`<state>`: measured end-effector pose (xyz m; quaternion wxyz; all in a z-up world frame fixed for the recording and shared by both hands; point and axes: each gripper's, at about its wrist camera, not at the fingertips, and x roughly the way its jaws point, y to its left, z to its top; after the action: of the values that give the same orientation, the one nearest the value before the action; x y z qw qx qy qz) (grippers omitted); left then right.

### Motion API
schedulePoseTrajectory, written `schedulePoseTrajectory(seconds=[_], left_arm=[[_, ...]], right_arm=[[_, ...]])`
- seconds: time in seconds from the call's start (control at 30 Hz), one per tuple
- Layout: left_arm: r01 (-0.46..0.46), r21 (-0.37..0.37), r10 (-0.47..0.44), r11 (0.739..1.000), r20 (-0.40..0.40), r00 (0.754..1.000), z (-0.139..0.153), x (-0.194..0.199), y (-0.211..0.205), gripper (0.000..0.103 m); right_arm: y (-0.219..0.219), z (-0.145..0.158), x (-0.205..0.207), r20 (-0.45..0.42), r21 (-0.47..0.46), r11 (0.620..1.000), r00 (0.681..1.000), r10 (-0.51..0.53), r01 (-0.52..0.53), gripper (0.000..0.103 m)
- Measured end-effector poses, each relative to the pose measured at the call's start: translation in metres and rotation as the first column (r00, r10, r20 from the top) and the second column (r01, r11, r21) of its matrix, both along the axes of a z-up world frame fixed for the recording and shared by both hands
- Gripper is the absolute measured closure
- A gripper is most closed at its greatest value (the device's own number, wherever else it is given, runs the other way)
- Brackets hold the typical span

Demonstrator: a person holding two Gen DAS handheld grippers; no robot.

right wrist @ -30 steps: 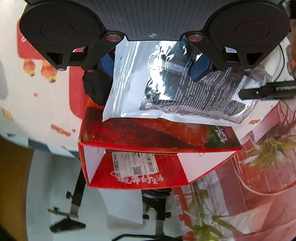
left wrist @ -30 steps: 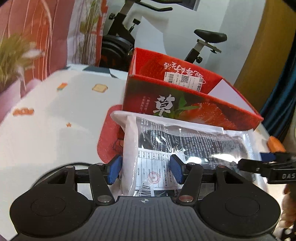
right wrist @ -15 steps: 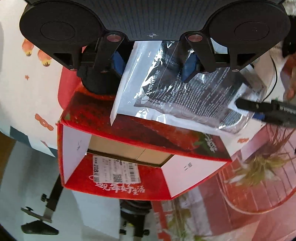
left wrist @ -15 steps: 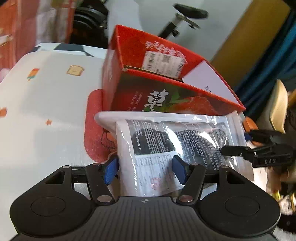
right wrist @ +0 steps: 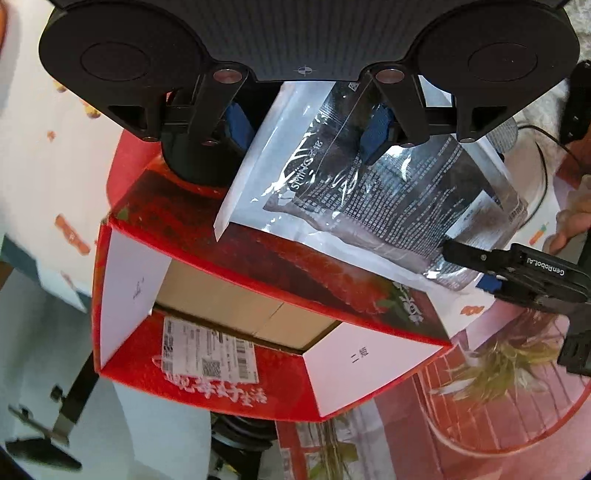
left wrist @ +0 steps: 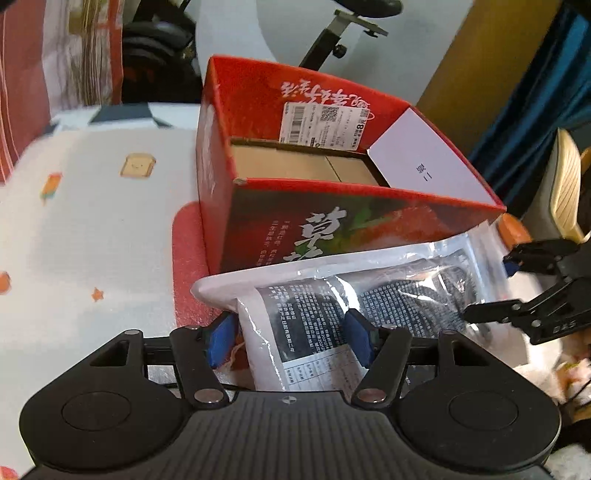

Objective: Organize soft objects
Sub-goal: 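Lift the clear bag with both grippers toward the red strawberry box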

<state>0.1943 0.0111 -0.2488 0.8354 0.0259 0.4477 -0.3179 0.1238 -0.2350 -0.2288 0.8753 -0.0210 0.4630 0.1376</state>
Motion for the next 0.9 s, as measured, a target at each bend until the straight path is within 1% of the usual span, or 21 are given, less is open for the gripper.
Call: schedulePoseTrajectory(seconds=[0.07,0.1,0.2,0.27,0.4,0.5,0.6,0.73,0.83,0.9], left_arm=[[0.008,0.021,-0.009,1.000,0.032,0.999,0.006,-0.005,0.000,0.046],[0.008,0.013,-0.008,1.000,0.031,0.999,0.008,-0.005,0.002,0.049],[-0.013,-0.053,0.014,0.999,0.015,1.000,0.016,-0.004,0.018,0.053],[-0.017,-0.074,0.019,0.997,0.032,0.999,0.021,-0.008,0.023,0.053],[0.009,-0.060,-0.002,0.998,0.107,0.994,0.034,-0.025,0.024,0.054],[0.022,-0.064,-0.011,0.998,0.167,0.986,0.049,-0.036,0.025,0.054],[0.020,-0.087,0.002,0.996,0.239,0.971,0.070,-0.046,0.026,0.054],[0.009,-0.118,0.029,0.993,0.316,0.948,0.094,-0.053,0.017,0.054],[0.005,-0.134,0.046,0.991,0.377,0.925,0.109,-0.050,0.006,0.054],[-0.023,-0.191,0.100,0.981,0.404,0.909,0.117,-0.042,-0.001,0.054]], right_arm=[[0.011,0.003,-0.006,0.032,-0.070,0.997,0.999,0.022,-0.020,0.049],[0.015,0.005,-0.010,0.049,-0.100,0.995,0.998,0.031,-0.026,0.053],[0.020,0.014,-0.020,0.090,-0.135,0.990,0.995,0.048,-0.035,0.060],[0.022,0.021,-0.026,0.120,-0.145,0.989,0.991,0.058,-0.041,0.062],[0.029,0.033,-0.039,0.174,-0.182,0.982,0.981,0.081,-0.049,0.066],[0.035,0.047,-0.050,0.219,-0.215,0.975,0.970,0.104,-0.056,0.069],[0.041,0.065,-0.062,0.295,-0.261,0.964,0.948,0.123,-0.044,0.072],[0.042,0.089,-0.069,0.392,-0.304,0.953,0.913,0.113,0.013,0.074],[0.041,0.101,-0.067,0.471,-0.367,0.929,0.871,0.141,0.048,0.075],[0.036,0.107,-0.059,0.513,-0.387,0.919,0.846,0.146,0.076,0.075]])
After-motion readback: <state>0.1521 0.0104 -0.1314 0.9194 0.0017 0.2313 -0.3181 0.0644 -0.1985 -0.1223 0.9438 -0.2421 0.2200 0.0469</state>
